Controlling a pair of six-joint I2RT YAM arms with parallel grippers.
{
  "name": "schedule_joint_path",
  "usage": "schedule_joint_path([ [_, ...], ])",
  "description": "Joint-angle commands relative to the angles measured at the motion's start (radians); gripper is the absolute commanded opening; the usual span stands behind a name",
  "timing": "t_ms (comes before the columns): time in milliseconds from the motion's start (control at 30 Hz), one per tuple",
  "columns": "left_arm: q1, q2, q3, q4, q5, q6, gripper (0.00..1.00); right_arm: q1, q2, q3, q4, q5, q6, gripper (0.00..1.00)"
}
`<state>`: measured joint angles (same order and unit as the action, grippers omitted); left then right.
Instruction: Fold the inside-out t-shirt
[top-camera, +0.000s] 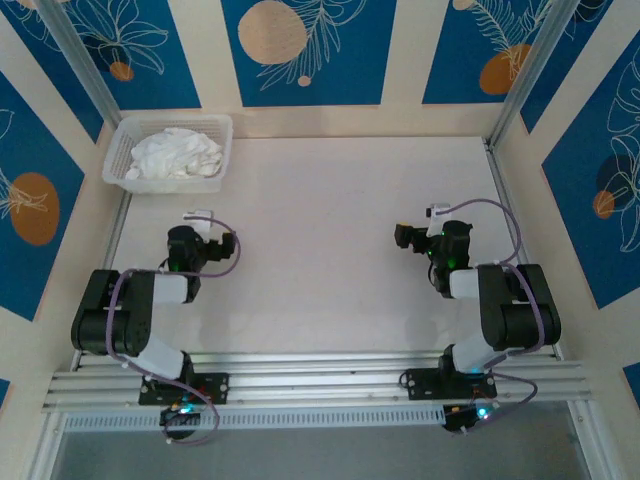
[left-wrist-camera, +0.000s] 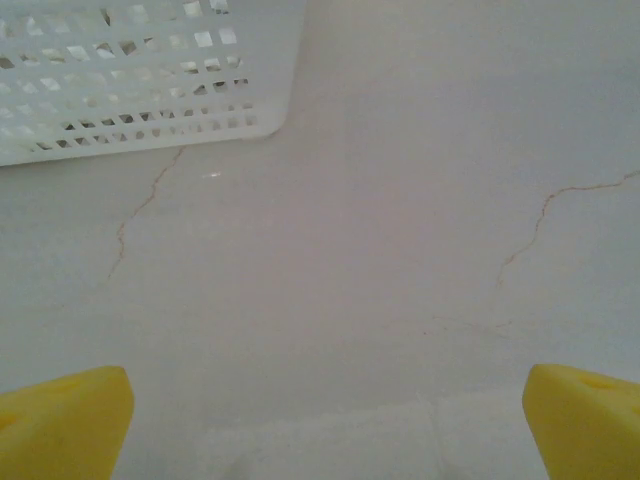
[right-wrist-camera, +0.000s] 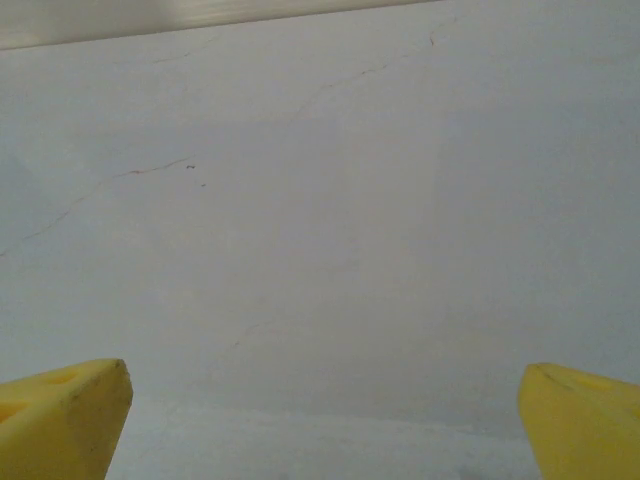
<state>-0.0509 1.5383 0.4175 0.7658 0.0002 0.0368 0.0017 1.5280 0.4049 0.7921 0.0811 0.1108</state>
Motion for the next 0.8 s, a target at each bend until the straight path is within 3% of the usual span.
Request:
schedule_joint_path([
  [0, -0.007, -0.019, 0.017, -0.005, 0.012, 0.020, 1.00, 0.000, -0.007, 0.013, 0.011, -0.001, -0.015, 0.99],
  [533, -0.003, -0.017, 0.018, -0.006, 0.009, 0.012, 1.00, -0.017, -0.014, 0.009, 0.019, -0.044, -0.006, 0.99],
  [667, -0.003, -0.024, 0.009, 0.006, 0.014, 0.013, 1.00, 0.010, -0.195, 0.099, -0.313, 0.024, 0.019, 0.99],
  [700, -0.004, -0.032, 0.007, 0.001, 0.023, 0.019, 1.00, 0.024, -0.238, 0.129, -0.401, 0.113, 0.085, 0.99],
  [767, -0.007, -0.096, 0.031, -0.104, 0.006, 0.014, 1.00, 0.032, -0.325, 0.186, -0.581, 0.139, 0.206, 0.99],
])
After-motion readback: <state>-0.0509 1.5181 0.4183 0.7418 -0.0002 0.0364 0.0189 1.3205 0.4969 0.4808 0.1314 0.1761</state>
